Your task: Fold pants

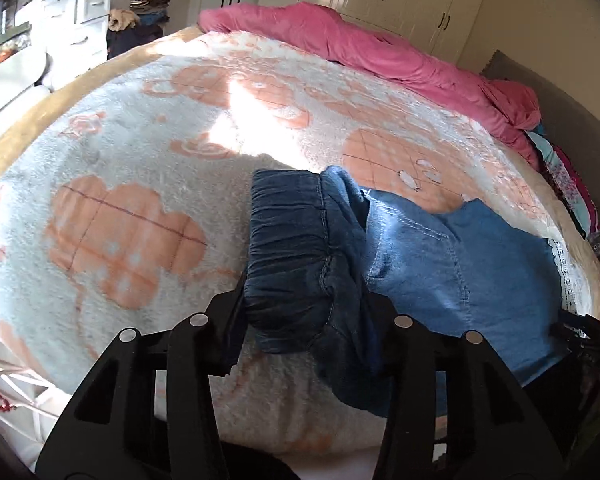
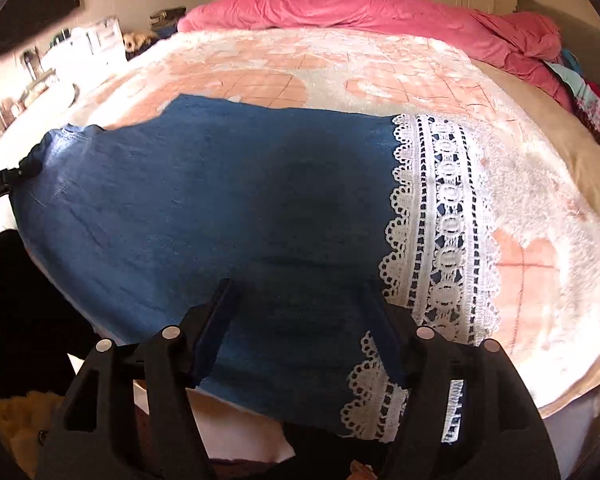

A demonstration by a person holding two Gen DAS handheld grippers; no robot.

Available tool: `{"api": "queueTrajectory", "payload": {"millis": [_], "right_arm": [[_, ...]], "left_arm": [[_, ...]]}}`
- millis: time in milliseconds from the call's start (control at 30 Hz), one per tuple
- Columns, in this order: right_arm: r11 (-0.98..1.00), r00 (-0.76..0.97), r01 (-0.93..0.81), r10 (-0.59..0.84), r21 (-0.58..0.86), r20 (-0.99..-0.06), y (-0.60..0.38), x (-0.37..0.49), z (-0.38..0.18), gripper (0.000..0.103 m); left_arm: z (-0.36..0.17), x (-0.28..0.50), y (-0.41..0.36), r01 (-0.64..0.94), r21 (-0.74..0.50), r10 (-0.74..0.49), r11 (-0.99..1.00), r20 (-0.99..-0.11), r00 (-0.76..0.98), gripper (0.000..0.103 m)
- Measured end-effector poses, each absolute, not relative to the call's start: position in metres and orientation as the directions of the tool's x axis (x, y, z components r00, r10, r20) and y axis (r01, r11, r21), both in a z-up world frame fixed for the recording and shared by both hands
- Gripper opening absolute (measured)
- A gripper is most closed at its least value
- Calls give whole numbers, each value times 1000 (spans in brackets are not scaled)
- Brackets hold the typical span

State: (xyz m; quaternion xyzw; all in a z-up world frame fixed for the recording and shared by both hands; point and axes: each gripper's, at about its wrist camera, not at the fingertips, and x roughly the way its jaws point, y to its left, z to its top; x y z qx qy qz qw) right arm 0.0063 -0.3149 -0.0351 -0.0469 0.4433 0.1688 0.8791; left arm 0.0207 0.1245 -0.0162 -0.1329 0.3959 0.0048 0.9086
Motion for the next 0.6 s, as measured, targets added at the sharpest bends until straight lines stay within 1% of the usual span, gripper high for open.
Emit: {"api": "queueTrajectory", "payload": {"millis": [33,67,100,133,233,300,367,433,500,533,600], "right_arm": [[939,554,-339,250,59,-794,-313,6,-35,65],[939,556,-341,245,51,-794,-307,5,-36,66],[938,557,-344,245,48,-794,-307,5,-37,68],[936,557,-347,247,48,-793,-305,5,-37,69],[934,556,-351,264,65,-788,-308,4,-37,70],[931,559,-351,294,99,-776,-314,2,-30,70],[920,591,-353,360,170,-722,-327,-3,-15,70],[929,643,-314,361,198,-675,-344,0,2,70],[940,666,-268,338,209,-665,-360,13,11,70],[952,673,-229,305,201,-674,-371,24,14,70],[958,672,-187,286,217,-683,-388,43,16,70]], "left_arm": [[-20,22,125,-123,-234,-93,964,-734,673,40],[-23,22,124,-131,-221,-80,967,-744,664,46],[-23,20,124,-137,-228,-82,964,-744,663,47],[-19,17,125,-143,-241,-85,960,-736,672,49],[4,4,126,-159,-193,-22,968,-700,714,56],[24,-1,123,-143,-185,-16,972,-660,751,59],[40,3,115,-96,-193,-49,976,-631,774,66],[50,16,99,-28,-200,-102,979,-611,785,67],[52,38,78,40,-213,-165,976,-613,773,67],[51,50,66,75,-222,-199,972,-615,763,67],[45,77,37,154,-239,-274,959,-634,723,67]]}}
